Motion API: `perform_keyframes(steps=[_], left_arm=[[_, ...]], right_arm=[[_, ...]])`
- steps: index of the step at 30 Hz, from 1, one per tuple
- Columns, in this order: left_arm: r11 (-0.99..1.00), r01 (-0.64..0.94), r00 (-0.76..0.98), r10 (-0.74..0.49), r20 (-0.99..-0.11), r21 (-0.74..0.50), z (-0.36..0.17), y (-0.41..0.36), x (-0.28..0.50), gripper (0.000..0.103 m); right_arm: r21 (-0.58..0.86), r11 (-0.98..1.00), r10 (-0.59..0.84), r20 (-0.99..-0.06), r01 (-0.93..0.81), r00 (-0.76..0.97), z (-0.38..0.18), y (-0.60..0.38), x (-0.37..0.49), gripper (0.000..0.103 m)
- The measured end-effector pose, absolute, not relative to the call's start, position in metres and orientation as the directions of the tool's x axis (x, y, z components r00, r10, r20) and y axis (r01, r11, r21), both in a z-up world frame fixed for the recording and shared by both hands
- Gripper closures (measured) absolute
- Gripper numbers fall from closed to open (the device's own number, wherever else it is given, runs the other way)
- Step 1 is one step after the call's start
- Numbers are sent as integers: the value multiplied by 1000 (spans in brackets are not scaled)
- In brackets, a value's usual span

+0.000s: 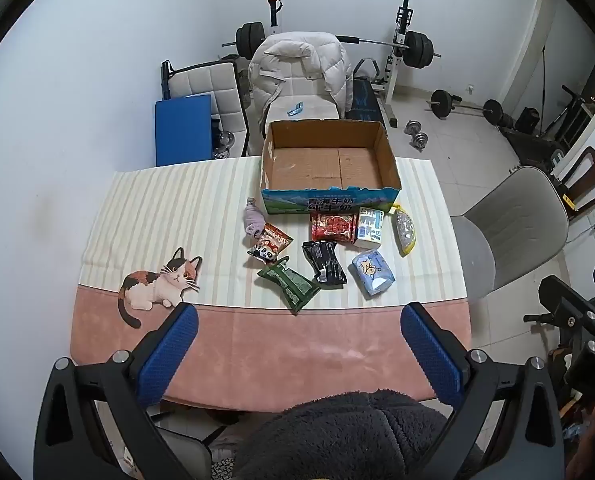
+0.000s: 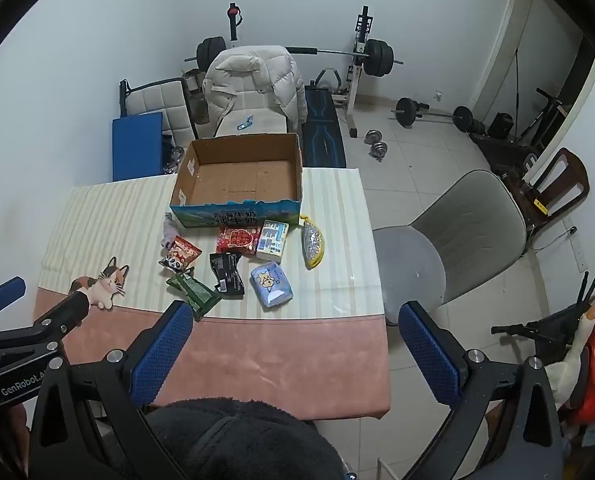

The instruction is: Organize soft objects

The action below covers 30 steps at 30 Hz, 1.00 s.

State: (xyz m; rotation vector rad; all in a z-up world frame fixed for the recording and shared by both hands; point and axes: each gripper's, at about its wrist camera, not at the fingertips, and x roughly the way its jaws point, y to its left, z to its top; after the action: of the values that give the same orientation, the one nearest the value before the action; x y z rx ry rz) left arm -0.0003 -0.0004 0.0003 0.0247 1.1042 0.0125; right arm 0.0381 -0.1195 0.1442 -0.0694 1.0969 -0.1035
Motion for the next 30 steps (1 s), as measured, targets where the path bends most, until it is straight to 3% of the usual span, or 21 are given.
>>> perform_keyframes(steps=[30], left_arm=[[1000, -2, 458, 5, -889, 5, 3, -1, -1, 0]], right_arm=[[-94, 994, -107, -879, 52, 464, 145, -125, 37, 0]])
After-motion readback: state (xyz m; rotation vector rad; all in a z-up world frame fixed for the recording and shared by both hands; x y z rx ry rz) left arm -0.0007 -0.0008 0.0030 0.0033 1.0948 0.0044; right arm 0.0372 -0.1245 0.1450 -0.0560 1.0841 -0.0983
